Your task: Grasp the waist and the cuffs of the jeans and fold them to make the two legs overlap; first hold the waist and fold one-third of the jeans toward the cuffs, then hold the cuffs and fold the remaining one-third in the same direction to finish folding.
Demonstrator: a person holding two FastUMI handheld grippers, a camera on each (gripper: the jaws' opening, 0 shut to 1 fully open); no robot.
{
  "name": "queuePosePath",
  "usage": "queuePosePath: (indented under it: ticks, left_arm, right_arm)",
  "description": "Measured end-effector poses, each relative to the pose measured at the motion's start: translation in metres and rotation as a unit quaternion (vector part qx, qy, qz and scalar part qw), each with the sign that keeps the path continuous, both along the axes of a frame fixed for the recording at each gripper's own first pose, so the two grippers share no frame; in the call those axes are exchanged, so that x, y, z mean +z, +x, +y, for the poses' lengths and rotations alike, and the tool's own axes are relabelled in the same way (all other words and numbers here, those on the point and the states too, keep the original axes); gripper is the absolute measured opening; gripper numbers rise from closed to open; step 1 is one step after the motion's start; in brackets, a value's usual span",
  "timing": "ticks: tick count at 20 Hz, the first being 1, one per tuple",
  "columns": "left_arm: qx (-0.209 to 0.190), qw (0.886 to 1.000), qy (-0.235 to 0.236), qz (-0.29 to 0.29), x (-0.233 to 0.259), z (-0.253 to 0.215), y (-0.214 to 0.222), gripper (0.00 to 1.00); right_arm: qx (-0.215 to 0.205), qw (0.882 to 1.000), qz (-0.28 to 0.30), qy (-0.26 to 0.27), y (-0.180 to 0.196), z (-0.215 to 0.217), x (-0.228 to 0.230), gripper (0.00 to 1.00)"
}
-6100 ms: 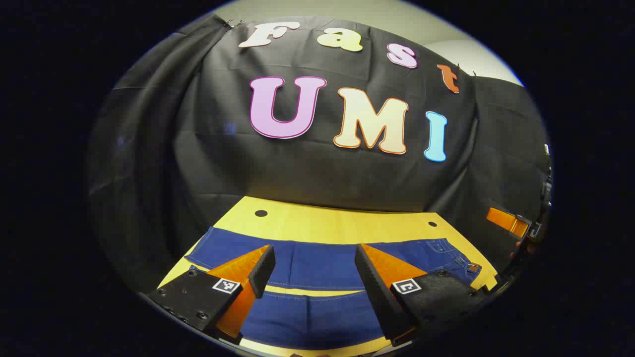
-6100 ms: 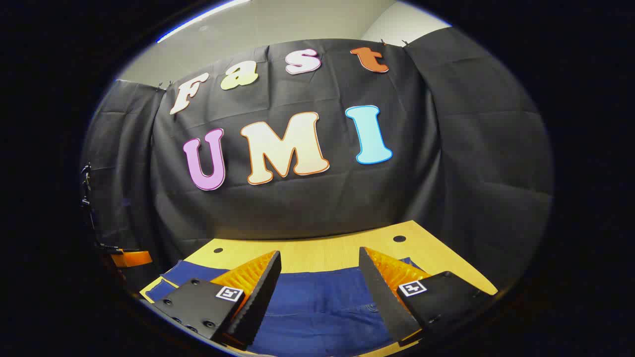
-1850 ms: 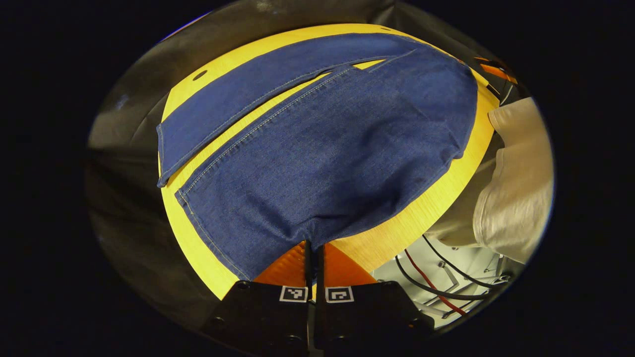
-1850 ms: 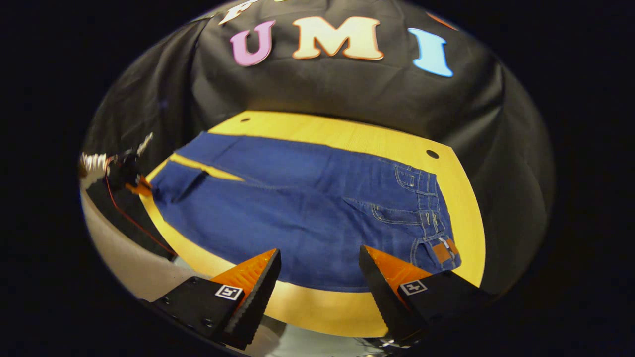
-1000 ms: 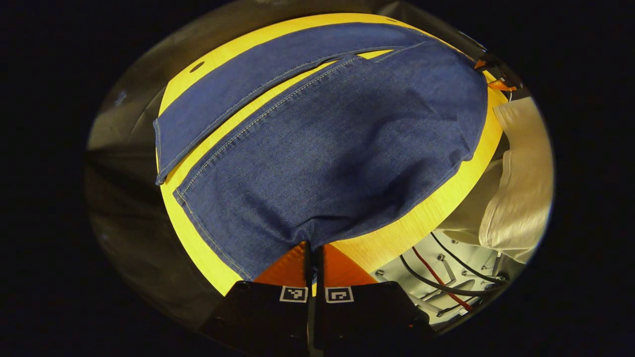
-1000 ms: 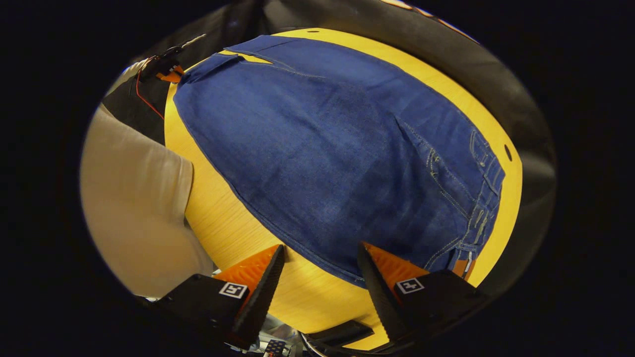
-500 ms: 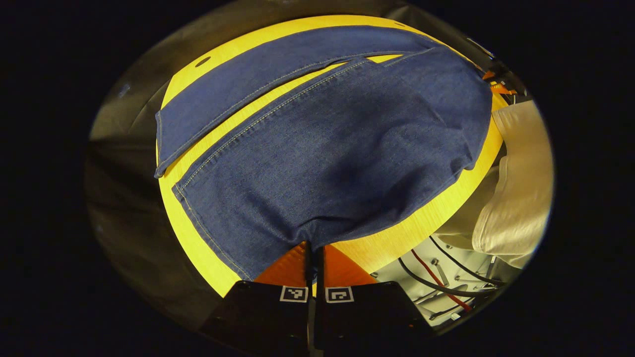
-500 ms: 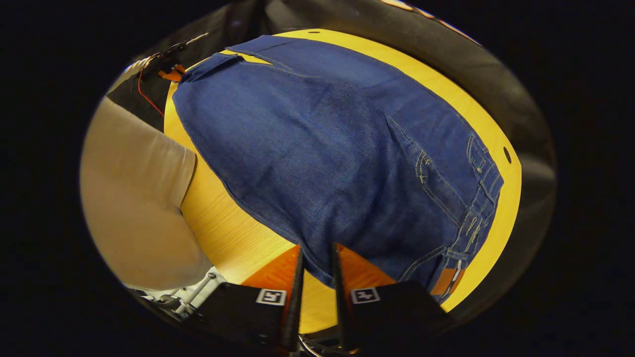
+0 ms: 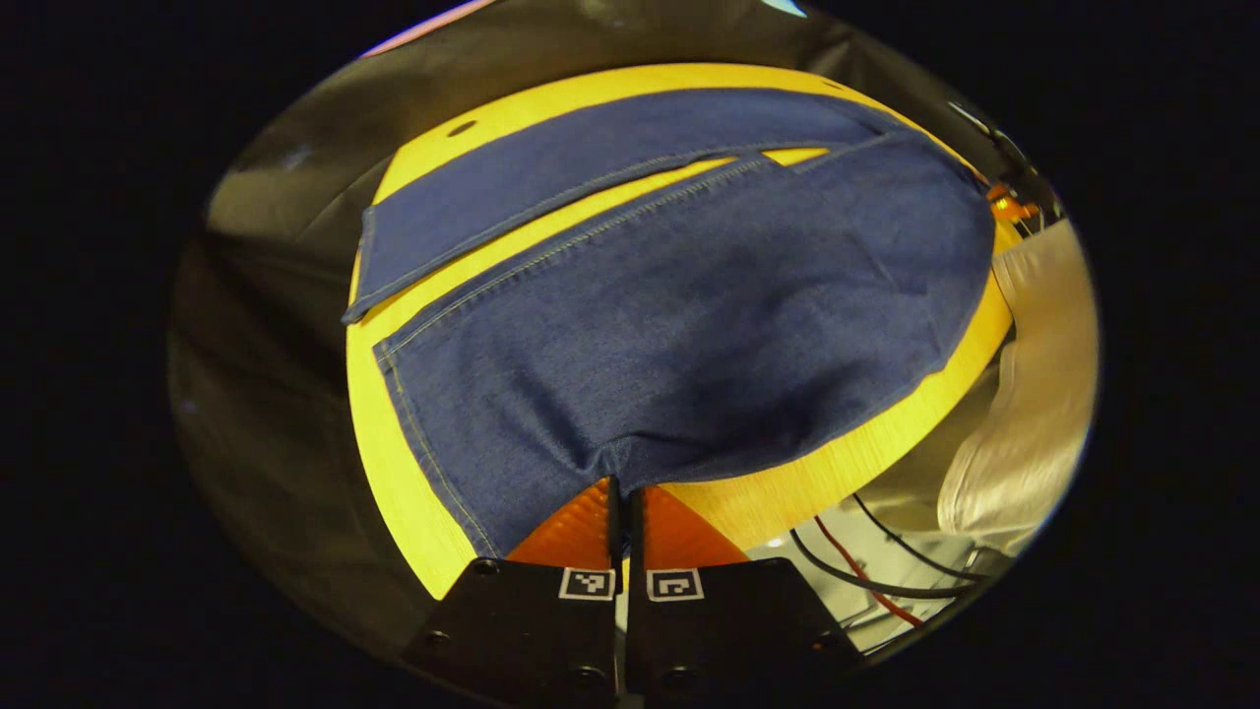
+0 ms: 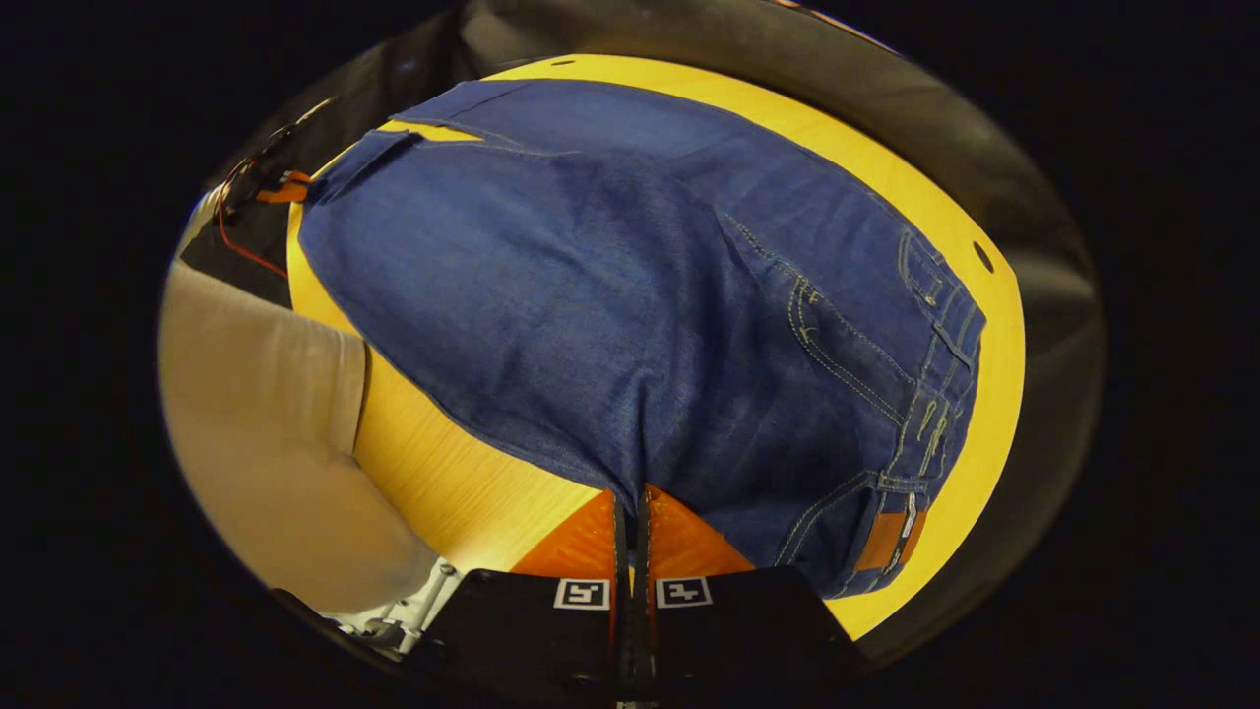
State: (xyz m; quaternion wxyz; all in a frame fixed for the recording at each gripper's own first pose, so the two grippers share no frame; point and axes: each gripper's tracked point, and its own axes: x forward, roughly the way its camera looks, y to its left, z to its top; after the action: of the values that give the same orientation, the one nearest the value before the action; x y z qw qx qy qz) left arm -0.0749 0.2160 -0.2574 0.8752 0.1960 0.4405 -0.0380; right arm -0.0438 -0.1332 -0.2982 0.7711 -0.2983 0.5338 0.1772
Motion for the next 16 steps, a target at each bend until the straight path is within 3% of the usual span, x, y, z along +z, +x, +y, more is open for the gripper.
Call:
queuePosePath:
  ticks: [6,10,13,16]
  left_arm:
    - [0.1,0.994,-0.021,-0.029,0.022,-0.003,0.006,0.0]
    - [0.167,0.98,-0.058,-0.095,0.066,-0.005,0.02,0.0]
    - [0.183,0.973,-0.069,-0.122,0.111,-0.002,0.03,0.0]
    - [0.182,0.974,-0.061,-0.122,0.144,0.0,0.047,0.0]
  right_arm:
    - [-0.052,0.997,-0.052,0.024,0.01,0.012,0.031,0.03]
    - [-0.077,0.99,-0.112,0.04,0.031,0.02,0.068,0.02]
    - [-0.095,0.982,-0.149,0.061,0.059,0.035,0.105,0.02]
    - [-0.09,0.979,-0.169,0.071,0.096,0.043,0.138,0.02]
